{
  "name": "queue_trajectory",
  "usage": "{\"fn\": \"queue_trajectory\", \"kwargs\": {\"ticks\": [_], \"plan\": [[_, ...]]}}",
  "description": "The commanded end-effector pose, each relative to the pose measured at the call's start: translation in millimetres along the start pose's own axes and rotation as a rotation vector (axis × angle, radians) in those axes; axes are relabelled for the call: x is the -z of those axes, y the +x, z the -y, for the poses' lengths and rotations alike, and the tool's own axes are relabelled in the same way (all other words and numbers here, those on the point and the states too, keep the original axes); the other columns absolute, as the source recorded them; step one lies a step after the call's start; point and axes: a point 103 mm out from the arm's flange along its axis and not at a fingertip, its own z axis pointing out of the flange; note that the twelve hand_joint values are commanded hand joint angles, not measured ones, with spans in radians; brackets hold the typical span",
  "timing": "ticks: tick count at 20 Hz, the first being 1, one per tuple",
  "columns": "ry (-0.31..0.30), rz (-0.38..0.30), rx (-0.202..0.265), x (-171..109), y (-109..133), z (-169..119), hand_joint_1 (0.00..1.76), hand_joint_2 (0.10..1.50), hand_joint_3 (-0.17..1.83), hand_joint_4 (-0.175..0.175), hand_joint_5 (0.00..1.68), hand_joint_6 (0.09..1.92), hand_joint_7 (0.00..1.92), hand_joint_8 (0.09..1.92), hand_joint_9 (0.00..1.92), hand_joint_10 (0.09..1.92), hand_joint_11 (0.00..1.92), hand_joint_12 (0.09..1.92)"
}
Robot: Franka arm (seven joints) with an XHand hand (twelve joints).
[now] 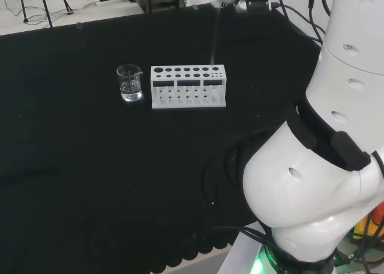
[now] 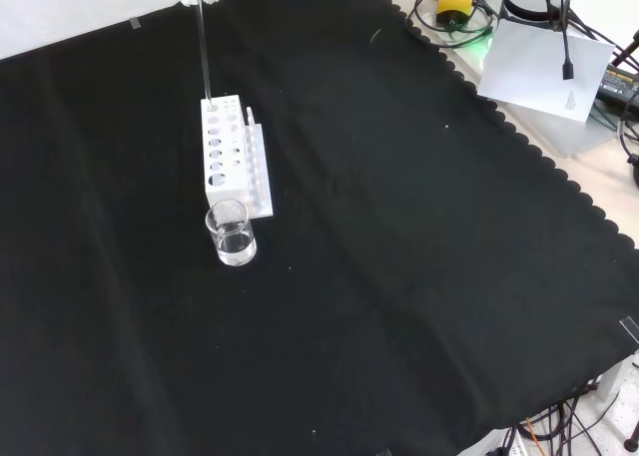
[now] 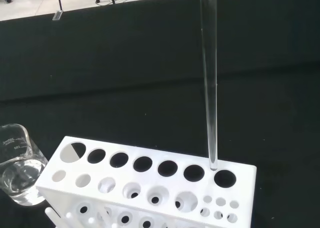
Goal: Put the glass rod back on the white test tube rack.
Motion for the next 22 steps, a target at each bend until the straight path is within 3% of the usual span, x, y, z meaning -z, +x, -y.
{"fn": "queue_trajectory", "kwargs": {"ticks": [1,9,22], "plan": [[0.005,0.005,-0.005,0,-4,6,1.31,1.11,-0.17,-0.175,1.39,0.09,1.13,1.10,1.63,0.83,1.64,0.69],[0.012,0.016,-0.003,-3,0,8,1.31,1.11,-0.17,-0.175,1.39,0.09,1.13,1.10,1.63,0.83,1.64,0.69],[0.062,0.009,-0.002,-34,-9,-6,1.31,1.11,-0.17,-0.175,1.39,0.09,1.13,1.10,1.63,0.83,1.64,0.70]]}}
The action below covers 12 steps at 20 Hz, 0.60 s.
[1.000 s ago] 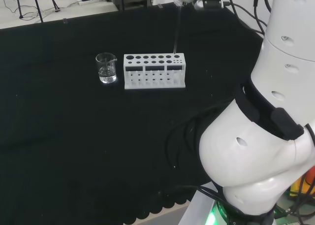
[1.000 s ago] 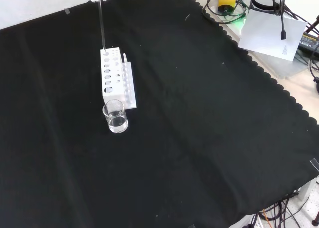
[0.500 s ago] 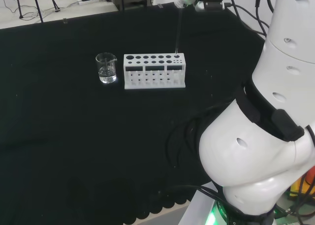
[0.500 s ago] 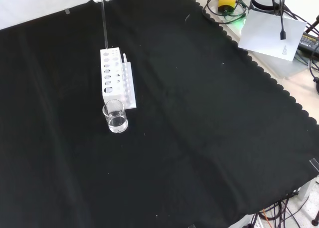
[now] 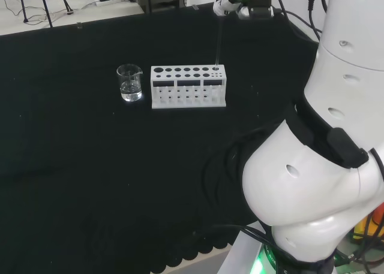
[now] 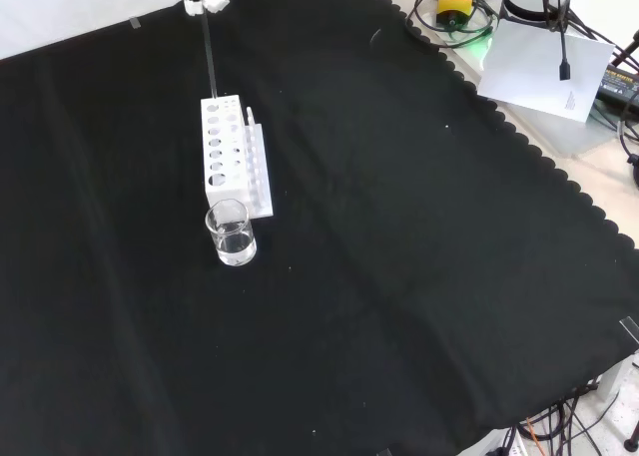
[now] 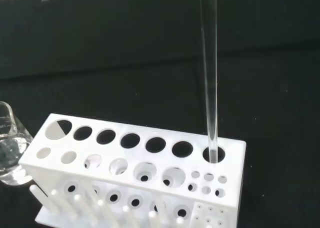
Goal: Put the glass rod back on the white test tube rack.
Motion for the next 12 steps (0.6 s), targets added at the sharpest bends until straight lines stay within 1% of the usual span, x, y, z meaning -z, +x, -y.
{"fn": "queue_trajectory", "kwargs": {"ticks": [1,6,12], "plan": [[0.026,-0.001,0.008,-18,0,-9,1.31,1.11,-0.17,-0.175,1.39,0.09,1.13,1.10,1.63,0.83,1.64,0.70],[0.038,-0.008,0.022,-33,5,-18,1.31,1.11,-0.17,-0.175,1.39,0.09,1.13,1.10,1.63,0.82,1.64,0.70],[0.039,-0.008,0.022,-35,3,-20,1.31,1.11,-0.17,-0.175,1.39,0.09,1.13,1.10,1.63,0.82,1.64,0.70]]}}
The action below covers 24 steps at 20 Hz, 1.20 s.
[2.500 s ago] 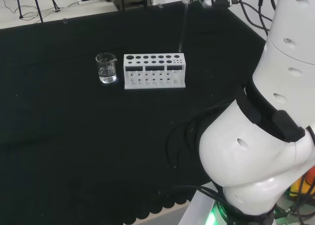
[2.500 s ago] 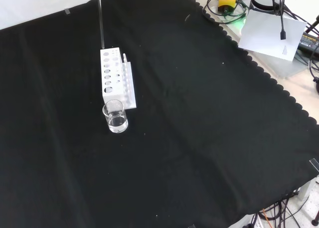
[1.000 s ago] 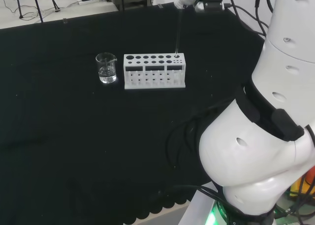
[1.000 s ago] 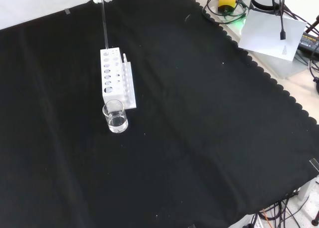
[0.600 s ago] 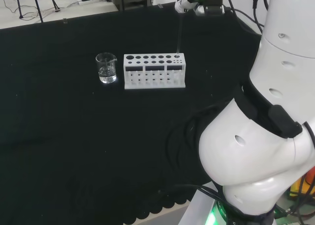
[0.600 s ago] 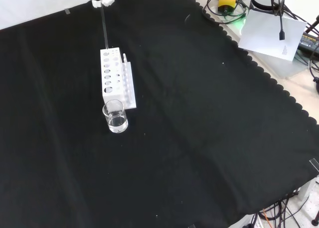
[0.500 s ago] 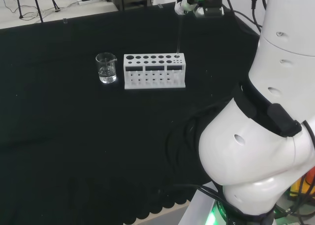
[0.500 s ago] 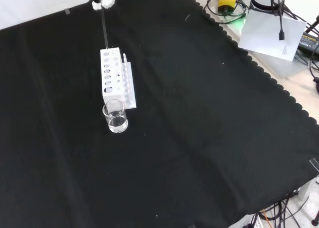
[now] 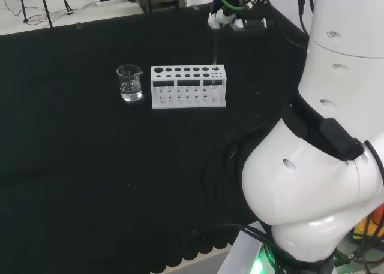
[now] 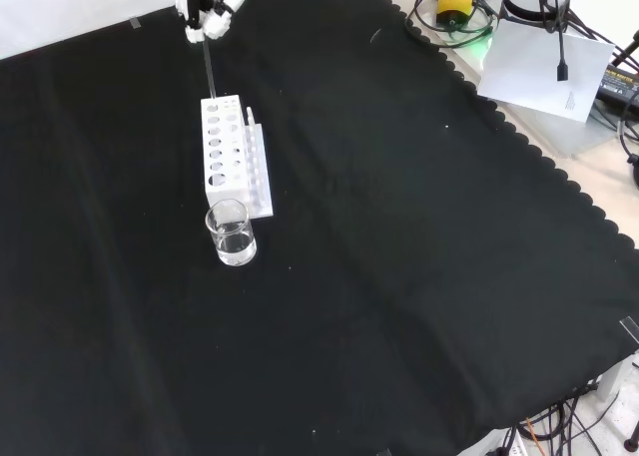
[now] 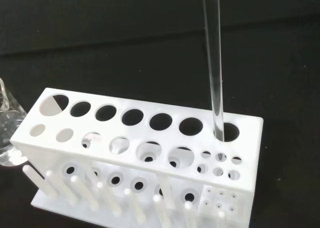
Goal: Put the glass rod back on the white test tube rack.
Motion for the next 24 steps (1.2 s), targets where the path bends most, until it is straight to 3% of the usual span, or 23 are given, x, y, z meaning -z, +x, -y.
{"fn": "queue_trajectory", "kwargs": {"ticks": [1,24], "plan": [[0.001,-0.002,0.002,-2,-1,-2,1.31,1.11,-0.17,-0.175,1.39,0.09,1.13,1.10,1.63,0.82,1.64,0.70],[0.069,0.023,0.018,-19,-5,-19,1.31,1.11,-0.17,-0.175,1.39,0.09,1.13,1.10,1.63,0.82,1.64,0.70]]}}
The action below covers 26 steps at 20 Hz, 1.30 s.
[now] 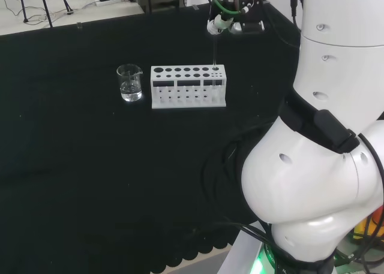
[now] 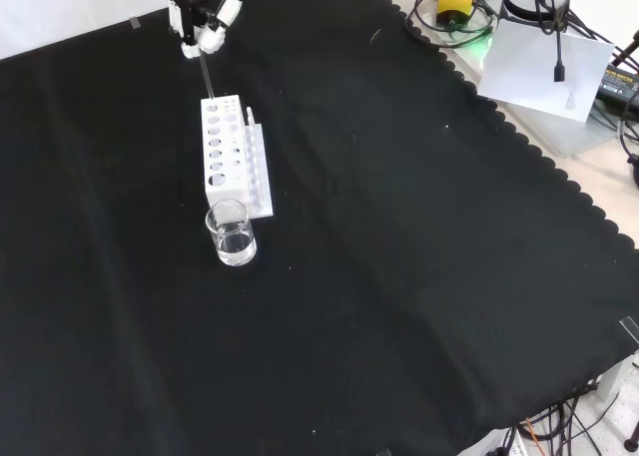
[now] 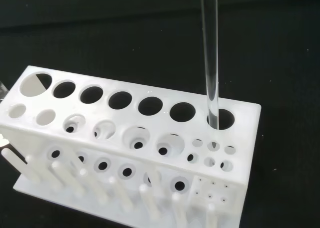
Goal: Put the glass rod back on the white test tube rack.
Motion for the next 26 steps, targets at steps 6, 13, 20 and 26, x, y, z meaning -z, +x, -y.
{"fn": "queue_trajectory", "kwargs": {"ticks": [6,13,20,26], "plan": [[0.038,0.007,-0.019,-9,-4,-3,1.31,1.11,-0.17,-0.175,1.39,0.09,1.13,1.10,1.63,0.82,1.64,0.70],[0.041,-0.021,-0.020,-10,-10,-2,1.31,1.11,-0.17,-0.175,1.39,0.09,1.14,1.08,1.64,0.83,1.65,0.70],[0.028,0.011,-0.012,3,-4,3,1.41,0.98,-0.17,-0.138,1.07,0.65,1.09,0.77,1.77,0.77,1.80,0.79],[0.026,0.013,-0.015,4,-5,7,1.48,0.92,-0.17,-0.175,0.81,0.89,0.89,0.85,1.78,0.82,1.88,0.88]]}}
